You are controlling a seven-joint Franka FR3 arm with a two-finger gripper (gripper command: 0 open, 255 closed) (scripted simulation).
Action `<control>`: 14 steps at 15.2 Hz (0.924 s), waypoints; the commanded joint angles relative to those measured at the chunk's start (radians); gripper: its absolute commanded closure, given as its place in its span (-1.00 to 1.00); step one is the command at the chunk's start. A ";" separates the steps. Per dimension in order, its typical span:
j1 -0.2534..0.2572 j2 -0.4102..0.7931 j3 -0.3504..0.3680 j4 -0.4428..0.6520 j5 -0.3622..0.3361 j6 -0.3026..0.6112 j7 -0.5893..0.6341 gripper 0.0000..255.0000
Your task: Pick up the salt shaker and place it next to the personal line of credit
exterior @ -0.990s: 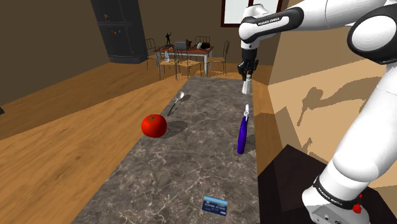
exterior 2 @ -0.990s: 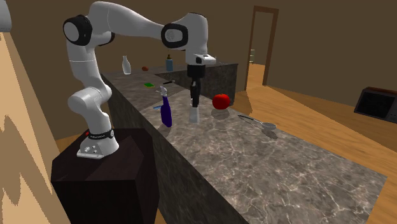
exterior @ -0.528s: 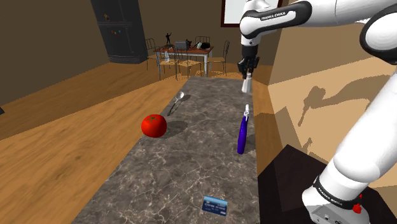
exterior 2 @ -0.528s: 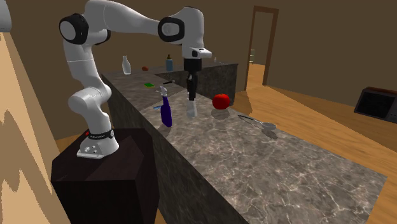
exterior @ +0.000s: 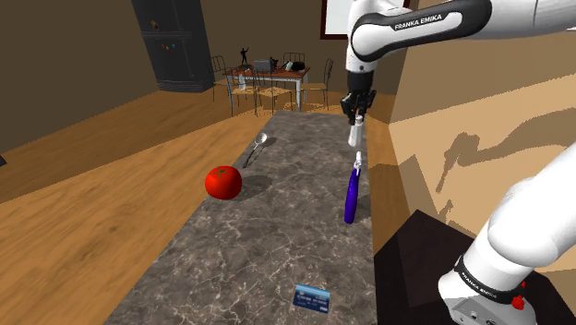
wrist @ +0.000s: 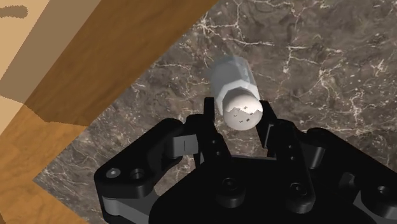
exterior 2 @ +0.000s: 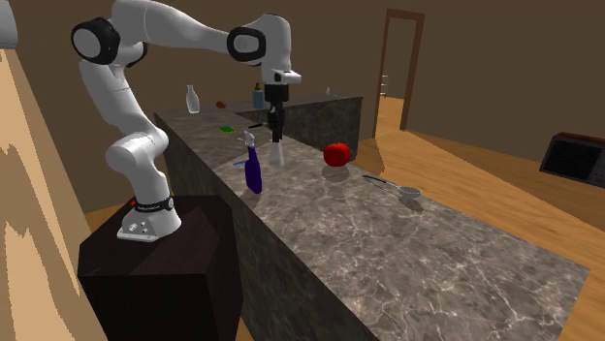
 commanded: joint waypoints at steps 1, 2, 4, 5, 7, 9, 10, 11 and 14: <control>0.018 -0.045 0.027 -0.049 0.006 0.000 0.044 1.00; 0.026 -0.066 0.040 -0.069 0.011 -0.003 0.064 1.00; 0.044 -0.106 0.068 -0.106 0.022 -0.010 0.105 1.00; 0.053 -0.124 0.082 -0.122 0.028 -0.013 0.126 1.00; 0.072 -0.159 0.112 -0.151 0.043 -0.022 0.167 1.00; 0.091 -0.191 0.142 -0.177 0.059 -0.031 0.210 1.00; 0.101 -0.205 0.158 -0.187 0.068 -0.035 0.231 1.00; 0.111 -0.218 0.174 -0.197 0.077 -0.040 0.252 1.00; 0.141 -0.252 0.223 -0.219 0.108 -0.054 0.318 1.00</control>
